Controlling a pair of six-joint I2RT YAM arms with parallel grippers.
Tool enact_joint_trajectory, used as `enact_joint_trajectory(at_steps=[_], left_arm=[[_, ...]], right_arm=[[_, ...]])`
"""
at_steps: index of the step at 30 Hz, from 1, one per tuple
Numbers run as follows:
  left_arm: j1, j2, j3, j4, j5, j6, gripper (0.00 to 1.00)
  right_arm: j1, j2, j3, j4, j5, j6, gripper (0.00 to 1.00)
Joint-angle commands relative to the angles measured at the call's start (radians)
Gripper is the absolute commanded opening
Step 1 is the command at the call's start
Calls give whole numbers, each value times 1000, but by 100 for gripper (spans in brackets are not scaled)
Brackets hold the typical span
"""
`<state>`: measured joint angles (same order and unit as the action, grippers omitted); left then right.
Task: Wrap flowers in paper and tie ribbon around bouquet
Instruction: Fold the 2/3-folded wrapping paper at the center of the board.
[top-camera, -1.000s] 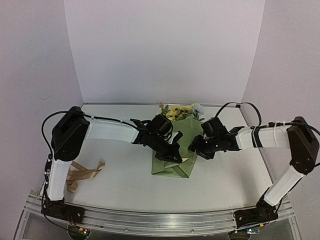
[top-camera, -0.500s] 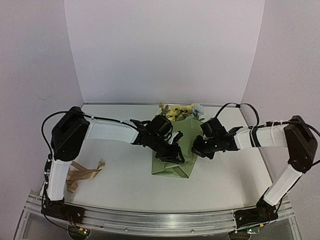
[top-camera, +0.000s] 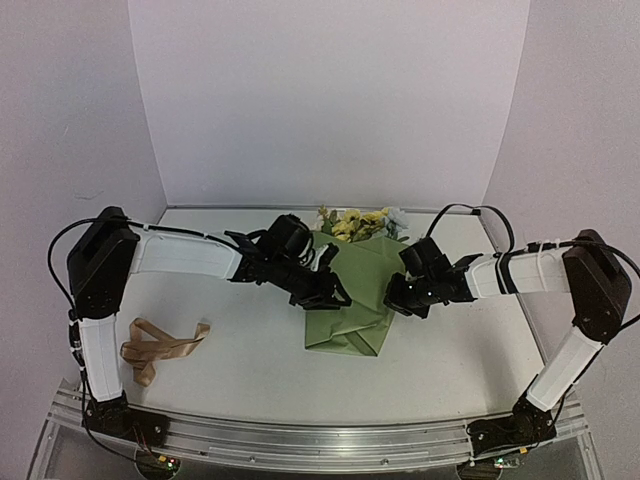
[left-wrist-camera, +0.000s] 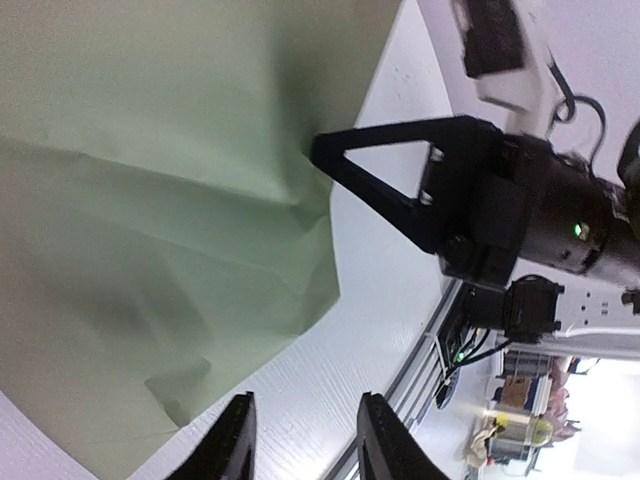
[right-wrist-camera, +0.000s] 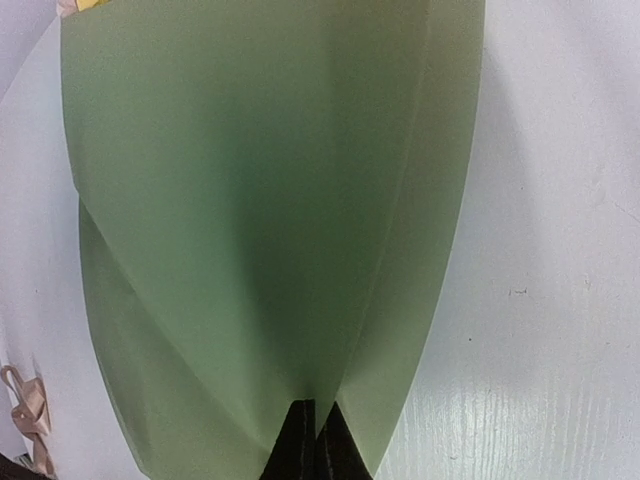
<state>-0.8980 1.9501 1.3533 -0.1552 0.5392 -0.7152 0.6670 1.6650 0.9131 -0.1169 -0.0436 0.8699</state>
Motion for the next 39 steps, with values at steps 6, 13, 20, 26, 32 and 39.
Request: enact_joint_trajectory(at_steps=[6,13,20,26,32,39], left_arm=[[7,94,-94,16,6,-72,15],[8,83,-165,12,-1,-91,10],[8,102,-160,-7,-7,-91,9],[8,105,-159,-3,-8,-90,9],[8,104,-153,2,-8,-92,9],[8,100,-147,-1,-7,-90,9]], right_arm=[[-2,-46,-29,14,34,-27,0],[7,-72,-40,1,25,-34,1],[71,-153,-56,-29,0,17,46],[102,-185,-158,24,-61,125,48],[133,-154,-211,136,-111,199,48],[149,-93,-196,212,-136,240,44]])
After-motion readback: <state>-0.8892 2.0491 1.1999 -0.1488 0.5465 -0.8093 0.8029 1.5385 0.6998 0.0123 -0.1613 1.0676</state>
